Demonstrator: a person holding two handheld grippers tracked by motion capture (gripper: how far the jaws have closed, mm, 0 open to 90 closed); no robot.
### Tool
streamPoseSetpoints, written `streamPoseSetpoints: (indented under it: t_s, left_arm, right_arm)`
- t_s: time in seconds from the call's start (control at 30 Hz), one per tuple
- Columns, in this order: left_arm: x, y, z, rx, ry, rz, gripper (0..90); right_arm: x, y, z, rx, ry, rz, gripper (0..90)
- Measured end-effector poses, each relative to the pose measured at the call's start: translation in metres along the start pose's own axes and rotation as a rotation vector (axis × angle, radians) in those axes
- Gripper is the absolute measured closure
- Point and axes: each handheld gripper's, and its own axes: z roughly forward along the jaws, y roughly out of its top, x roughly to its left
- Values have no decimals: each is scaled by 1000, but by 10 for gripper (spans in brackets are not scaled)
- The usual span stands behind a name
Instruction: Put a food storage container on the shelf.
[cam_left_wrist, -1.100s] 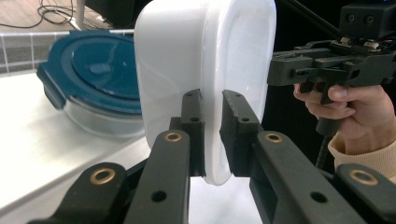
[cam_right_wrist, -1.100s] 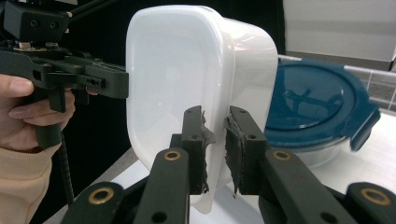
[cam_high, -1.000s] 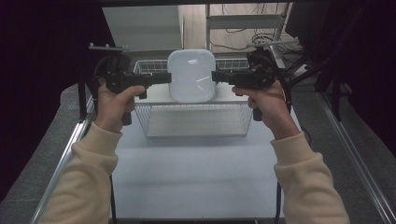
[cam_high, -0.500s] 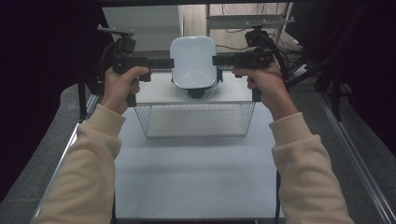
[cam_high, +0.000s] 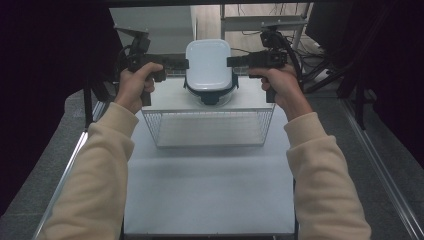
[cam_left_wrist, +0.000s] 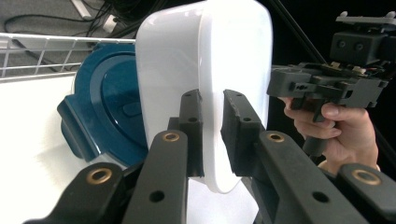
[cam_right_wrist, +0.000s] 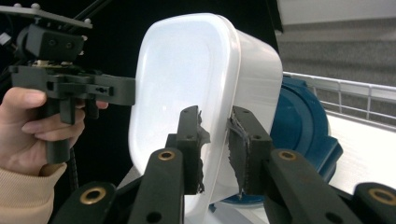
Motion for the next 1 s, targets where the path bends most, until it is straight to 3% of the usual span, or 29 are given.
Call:
streamPoseSetpoints:
  t_s: [0.13, 0.3, 0.57, 0.8, 0.9, 1.0]
  left_arm:
    - [4, 7, 6, 3, 12, -35, 759]
    - [15, 13, 12, -10, -1, -108, 739]
    - [28, 16, 18, -23, -13, -150, 728]
    - [31, 13, 22, -28, 6, -135, 664]
    - [27, 12, 22, -35, 51, -88, 521]
    - [20, 10, 17, -56, 96, -37, 363]
  right_arm:
    - [-10, 5, 7, 14, -6, 58, 702]
    - [-24, 9, 15, 13, 24, 145, 685]
    - [-39, 11, 23, 5, 58, 232, 662]
    - [-43, 9, 27, -7, 52, 236, 639]
    - [-40, 8, 26, -24, 64, 229, 488]
    - [-31, 7, 22, -58, 9, 167, 341]
